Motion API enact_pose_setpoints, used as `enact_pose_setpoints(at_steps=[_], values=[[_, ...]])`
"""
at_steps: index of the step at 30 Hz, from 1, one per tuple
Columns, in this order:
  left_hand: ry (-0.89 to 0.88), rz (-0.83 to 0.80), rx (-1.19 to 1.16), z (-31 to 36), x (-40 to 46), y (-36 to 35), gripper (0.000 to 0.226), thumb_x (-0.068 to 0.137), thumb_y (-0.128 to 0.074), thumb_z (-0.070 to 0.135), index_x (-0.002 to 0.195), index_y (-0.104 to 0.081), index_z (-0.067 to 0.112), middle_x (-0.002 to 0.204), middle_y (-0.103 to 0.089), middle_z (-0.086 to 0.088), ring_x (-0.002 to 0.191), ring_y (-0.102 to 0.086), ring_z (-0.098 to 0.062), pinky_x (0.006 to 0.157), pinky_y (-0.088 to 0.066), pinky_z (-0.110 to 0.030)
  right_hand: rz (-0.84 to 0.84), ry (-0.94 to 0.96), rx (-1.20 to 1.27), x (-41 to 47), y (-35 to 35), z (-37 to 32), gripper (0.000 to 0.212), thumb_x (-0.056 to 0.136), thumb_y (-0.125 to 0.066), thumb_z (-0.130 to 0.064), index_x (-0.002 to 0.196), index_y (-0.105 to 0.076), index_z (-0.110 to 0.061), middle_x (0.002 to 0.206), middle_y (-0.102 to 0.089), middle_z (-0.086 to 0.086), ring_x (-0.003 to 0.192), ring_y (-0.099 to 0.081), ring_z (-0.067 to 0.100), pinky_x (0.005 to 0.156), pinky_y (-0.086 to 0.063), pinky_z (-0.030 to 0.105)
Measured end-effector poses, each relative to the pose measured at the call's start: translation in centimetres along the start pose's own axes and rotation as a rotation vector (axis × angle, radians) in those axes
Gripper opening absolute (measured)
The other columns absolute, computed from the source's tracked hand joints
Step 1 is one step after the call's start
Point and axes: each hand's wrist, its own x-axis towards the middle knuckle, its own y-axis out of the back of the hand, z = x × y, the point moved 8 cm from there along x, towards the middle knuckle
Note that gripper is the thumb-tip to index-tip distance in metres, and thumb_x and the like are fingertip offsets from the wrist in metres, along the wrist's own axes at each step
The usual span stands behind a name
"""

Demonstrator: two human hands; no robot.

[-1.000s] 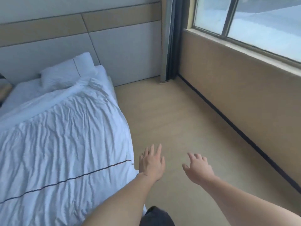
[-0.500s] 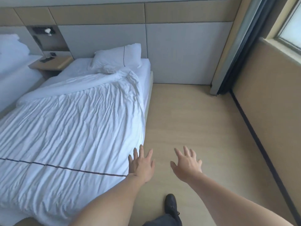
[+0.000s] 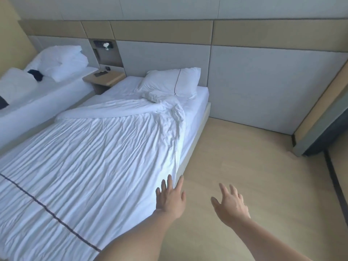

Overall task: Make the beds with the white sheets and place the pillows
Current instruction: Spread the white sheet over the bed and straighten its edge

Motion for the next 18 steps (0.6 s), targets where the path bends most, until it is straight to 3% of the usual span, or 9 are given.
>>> enact_pose_setpoints(at_steps=[10,18], values=[[0.339,0.087,-0.080,3.6,12.0,3.2,0.055,0.102,-0.026,0.046,0.154,-0.009,0.040,0.163,-0.010,-0.009,0.146,-0.020,-0.032,0.112,-0.027,-0.045,-0.136,0.343,-0.168,18.6,7.5,-4.7,0.061,0.096,-0.040,-0.048,0.152,-0.021,-0.031,0.161,-0.016,0.003,0.142,-0.026,0.027,0.106,-0.039,0.048],[0.437,0.165,-0.052,2.4,24.3,9.5,0.056,0.102,-0.027,0.046,0.154,-0.010,0.038,0.164,-0.011,-0.010,0.146,-0.020,-0.033,0.114,-0.025,-0.048,-0.159,0.566,-0.256,31.2,11.2,-15.2,0.064,0.097,-0.041,-0.039,0.155,-0.014,-0.032,0.161,-0.011,0.002,0.143,-0.022,0.025,0.106,-0.038,0.044]])
